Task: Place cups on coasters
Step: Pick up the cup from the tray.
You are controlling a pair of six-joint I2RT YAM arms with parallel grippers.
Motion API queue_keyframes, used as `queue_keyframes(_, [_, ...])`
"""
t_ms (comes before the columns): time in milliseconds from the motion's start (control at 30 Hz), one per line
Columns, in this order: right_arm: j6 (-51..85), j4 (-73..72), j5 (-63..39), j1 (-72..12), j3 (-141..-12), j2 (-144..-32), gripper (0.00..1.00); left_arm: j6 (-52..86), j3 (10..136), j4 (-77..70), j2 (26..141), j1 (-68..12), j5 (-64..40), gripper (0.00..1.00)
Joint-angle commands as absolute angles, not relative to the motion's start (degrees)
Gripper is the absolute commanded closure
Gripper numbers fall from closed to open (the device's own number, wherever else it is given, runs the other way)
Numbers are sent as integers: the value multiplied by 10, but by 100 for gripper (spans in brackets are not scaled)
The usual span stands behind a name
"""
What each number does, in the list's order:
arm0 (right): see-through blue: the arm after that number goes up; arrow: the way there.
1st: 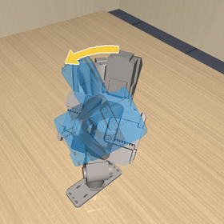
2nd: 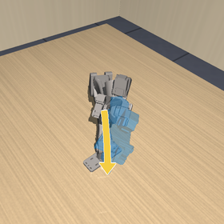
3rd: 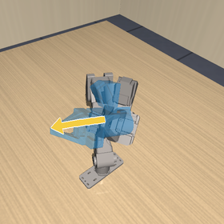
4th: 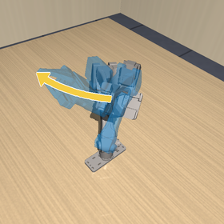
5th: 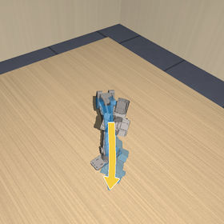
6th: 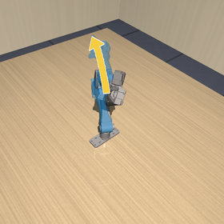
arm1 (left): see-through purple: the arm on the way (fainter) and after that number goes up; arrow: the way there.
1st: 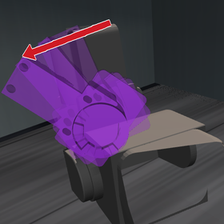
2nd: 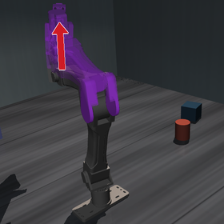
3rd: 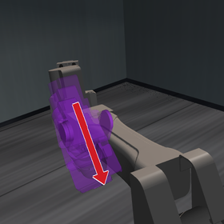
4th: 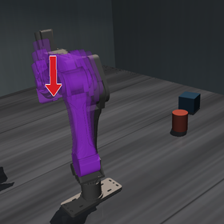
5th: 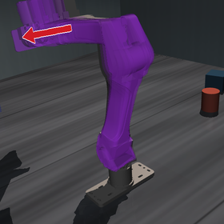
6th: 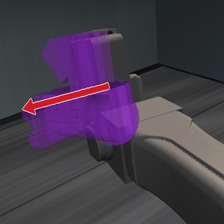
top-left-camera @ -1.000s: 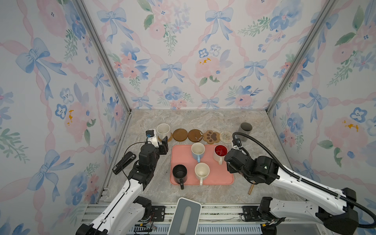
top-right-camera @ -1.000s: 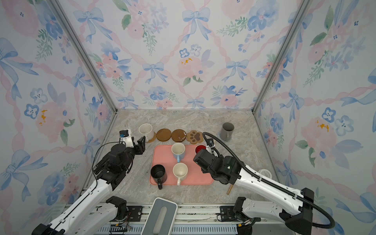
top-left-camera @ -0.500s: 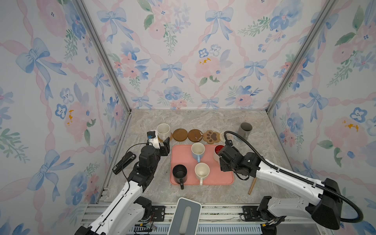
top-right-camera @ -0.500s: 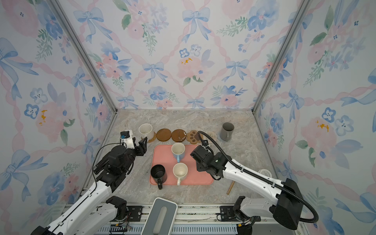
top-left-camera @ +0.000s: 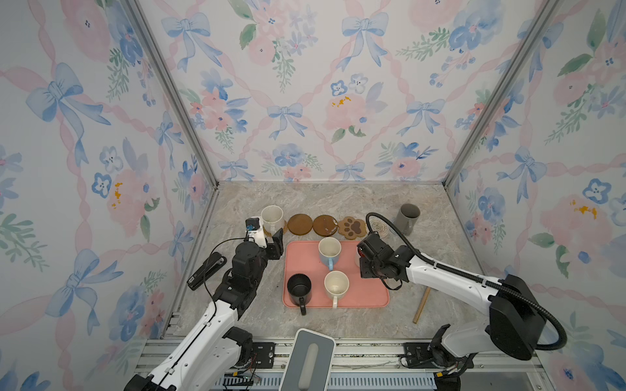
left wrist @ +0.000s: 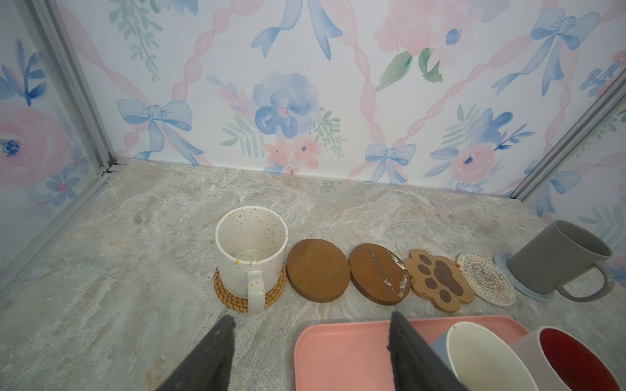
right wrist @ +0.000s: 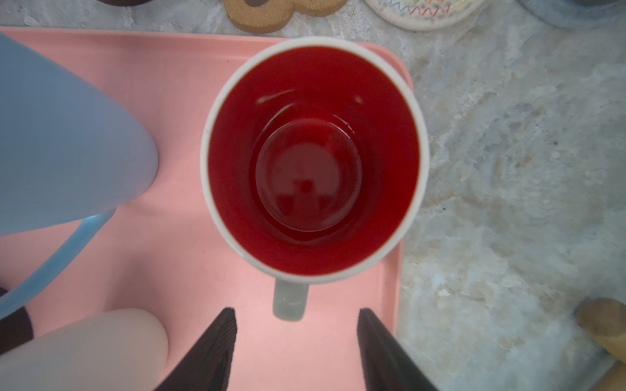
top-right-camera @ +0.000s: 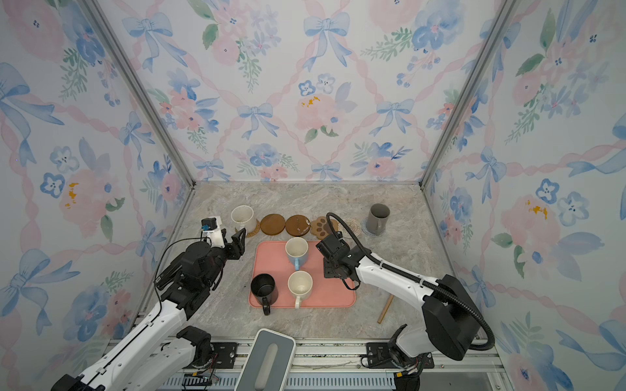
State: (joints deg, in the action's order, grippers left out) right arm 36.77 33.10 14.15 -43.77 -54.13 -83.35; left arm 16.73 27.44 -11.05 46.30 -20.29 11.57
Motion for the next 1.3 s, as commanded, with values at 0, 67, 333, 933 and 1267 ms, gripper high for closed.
queue_keyframes(0, [362, 308, 127, -428, -543, -857, 42, 175, 276, -110, 468, -208, 124, 32])
queue_keyframes(67, [362, 307, 127, -425, -546, -868, 45, 175, 278, -110, 470, -208, 125, 32])
queue_keyframes(333, [362, 297, 133, -419, -545, -892, 50, 178, 278, -110, 469, -210, 127, 32])
queue_keyframes(933, [368, 273, 142, -405, -543, -908, 57, 174, 278, -103, 471, -209, 128, 31])
queue_keyframes(1267, [366, 262, 134, -401, -543, -918, 72, 173, 281, -102, 476, -209, 128, 31])
